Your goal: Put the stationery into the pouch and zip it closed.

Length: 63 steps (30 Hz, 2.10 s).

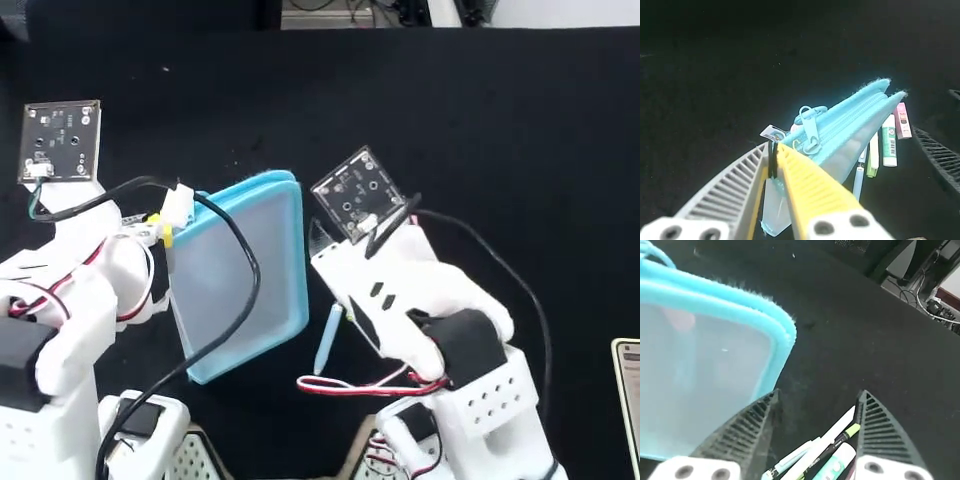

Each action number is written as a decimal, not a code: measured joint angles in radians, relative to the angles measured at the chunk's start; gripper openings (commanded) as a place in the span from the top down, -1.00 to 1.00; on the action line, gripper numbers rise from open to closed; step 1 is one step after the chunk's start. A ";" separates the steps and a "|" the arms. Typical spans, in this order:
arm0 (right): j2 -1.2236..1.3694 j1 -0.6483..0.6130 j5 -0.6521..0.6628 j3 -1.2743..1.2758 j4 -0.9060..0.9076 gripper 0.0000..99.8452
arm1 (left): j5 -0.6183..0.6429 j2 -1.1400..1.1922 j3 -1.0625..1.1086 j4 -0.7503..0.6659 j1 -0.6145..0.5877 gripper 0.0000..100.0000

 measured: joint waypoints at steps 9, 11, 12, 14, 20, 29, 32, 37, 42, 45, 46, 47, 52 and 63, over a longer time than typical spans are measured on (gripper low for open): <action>0.169 0.000 -0.095 -0.304 0.173 0.51 | -0.003 -0.005 0.075 -0.011 -0.002 0.94; 0.238 -0.021 -0.066 -0.331 0.193 0.52 | -0.003 -0.005 0.087 -0.011 -0.002 0.94; 0.250 -0.034 -0.028 -0.334 0.196 0.52 | -0.003 -0.005 0.091 -0.011 -0.002 0.94; 0.253 -0.044 0.040 -0.367 0.204 0.52 | -0.026 -0.005 0.091 -0.011 -0.002 0.94; 0.252 -0.043 -0.101 -0.499 0.204 0.52 | -0.081 -0.029 0.094 -0.011 0.075 0.94; 0.252 0.224 -0.284 -0.330 0.138 0.51 | -0.175 -0.204 0.150 -0.011 0.381 0.94; 0.252 0.244 -0.219 -0.282 0.138 0.51 | -0.230 -0.250 0.221 -0.011 0.411 0.94; 0.176 0.244 0.058 -0.262 0.138 0.51 | -0.330 -0.301 0.328 -0.014 0.416 0.94; 0.011 0.242 0.158 -0.178 0.138 0.52 | -0.394 -0.353 0.377 -0.014 0.422 0.94; -0.068 0.242 0.140 -0.092 0.114 0.52 | -0.396 -0.387 0.379 -0.014 0.422 0.94; -0.084 0.242 0.118 -0.055 0.091 0.52 | -0.396 -0.397 0.379 -0.014 0.422 0.94; -0.100 0.242 0.098 -0.018 0.063 0.52 | -0.396 -0.404 0.379 -0.014 0.422 0.94; -0.152 0.242 -0.008 0.118 -0.038 0.52 | -0.327 -0.423 0.354 -0.014 0.422 0.94; -0.241 0.242 -0.077 0.132 -0.060 0.52 | -0.279 -0.486 0.338 -0.012 0.098 0.94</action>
